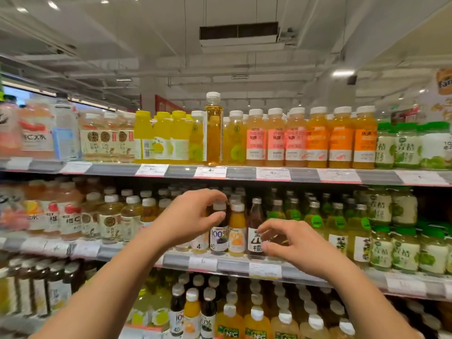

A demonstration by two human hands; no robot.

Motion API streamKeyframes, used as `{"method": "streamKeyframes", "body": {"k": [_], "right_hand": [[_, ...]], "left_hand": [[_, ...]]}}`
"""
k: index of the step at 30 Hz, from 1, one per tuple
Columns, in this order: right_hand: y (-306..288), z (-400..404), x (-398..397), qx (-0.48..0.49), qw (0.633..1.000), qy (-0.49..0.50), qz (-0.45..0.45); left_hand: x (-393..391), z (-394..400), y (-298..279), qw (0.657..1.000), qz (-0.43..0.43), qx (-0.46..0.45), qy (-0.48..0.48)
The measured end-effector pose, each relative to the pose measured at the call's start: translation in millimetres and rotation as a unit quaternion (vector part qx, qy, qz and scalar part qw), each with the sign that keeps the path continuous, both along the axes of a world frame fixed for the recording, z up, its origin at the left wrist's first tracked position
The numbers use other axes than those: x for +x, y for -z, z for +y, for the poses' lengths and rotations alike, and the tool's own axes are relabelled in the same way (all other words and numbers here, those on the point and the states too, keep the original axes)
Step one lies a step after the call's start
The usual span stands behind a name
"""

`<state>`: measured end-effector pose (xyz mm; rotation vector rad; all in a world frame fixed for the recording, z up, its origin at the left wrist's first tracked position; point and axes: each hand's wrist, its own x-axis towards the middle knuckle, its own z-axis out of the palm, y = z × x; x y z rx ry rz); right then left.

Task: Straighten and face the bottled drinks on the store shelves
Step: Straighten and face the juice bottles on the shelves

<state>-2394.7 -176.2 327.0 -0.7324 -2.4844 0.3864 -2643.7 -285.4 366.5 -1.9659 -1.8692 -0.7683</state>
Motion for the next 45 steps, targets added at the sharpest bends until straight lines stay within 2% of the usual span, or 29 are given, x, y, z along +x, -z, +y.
{"method": "streamKeyframes", "body": {"k": [5,12,18,22,30,38,45], "right_hand": [[-44,-6,-46,0.044,0.999,0.011,0.01],[-137,-8,-105,0.121,0.992,0.033,0.01],[-187,16,-153,0.172,0.969,0.123,0.124],[-195,33,-185,0.178,0.951,0.183,0.177],[-188,56,-228,0.138,0.943,0.21,0.219],[-191,59,-238,0.114,0.933,0.264,0.217],[-187,38,-232,0.121,0.926,0.245,0.262]], "left_hand": [[-53,9,-10,0.999,0.01,0.033,-0.001],[-94,27,1,0.996,-0.015,0.086,-0.02],[-101,36,17,0.993,0.0,0.111,-0.04],[-103,41,27,0.992,-0.002,0.121,-0.038],[-110,43,29,0.991,-0.013,0.132,-0.026],[-109,41,33,0.993,-0.017,0.114,-0.027],[-102,34,30,0.995,-0.022,0.084,-0.049]]}}
